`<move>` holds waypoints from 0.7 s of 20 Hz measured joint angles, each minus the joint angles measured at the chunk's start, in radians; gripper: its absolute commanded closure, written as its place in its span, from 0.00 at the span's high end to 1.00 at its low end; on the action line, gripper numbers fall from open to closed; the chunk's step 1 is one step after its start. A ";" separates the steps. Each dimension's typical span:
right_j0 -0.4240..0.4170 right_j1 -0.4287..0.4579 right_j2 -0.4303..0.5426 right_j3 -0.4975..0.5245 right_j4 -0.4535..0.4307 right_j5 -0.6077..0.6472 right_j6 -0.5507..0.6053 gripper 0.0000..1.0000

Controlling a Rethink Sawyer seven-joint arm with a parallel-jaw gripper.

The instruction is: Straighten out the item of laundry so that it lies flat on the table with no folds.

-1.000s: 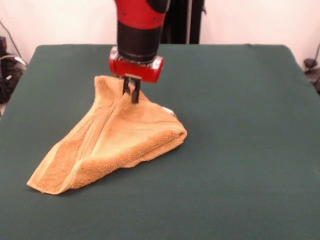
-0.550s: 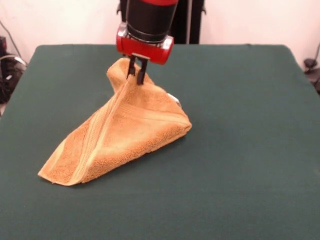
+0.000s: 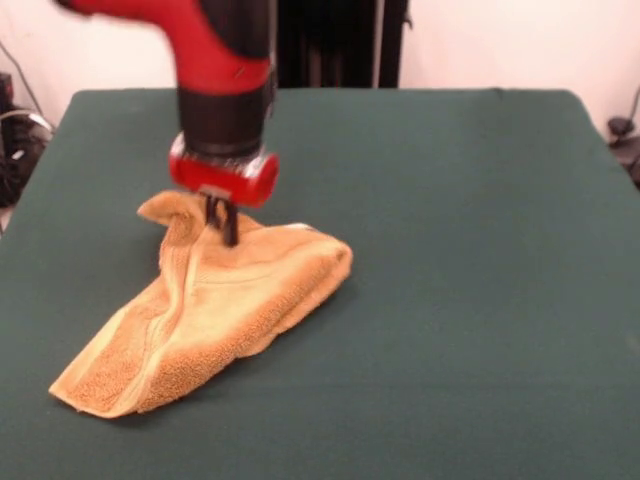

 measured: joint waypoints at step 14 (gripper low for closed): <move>-0.052 -0.009 0.045 0.023 -0.004 -0.044 0.000 0.00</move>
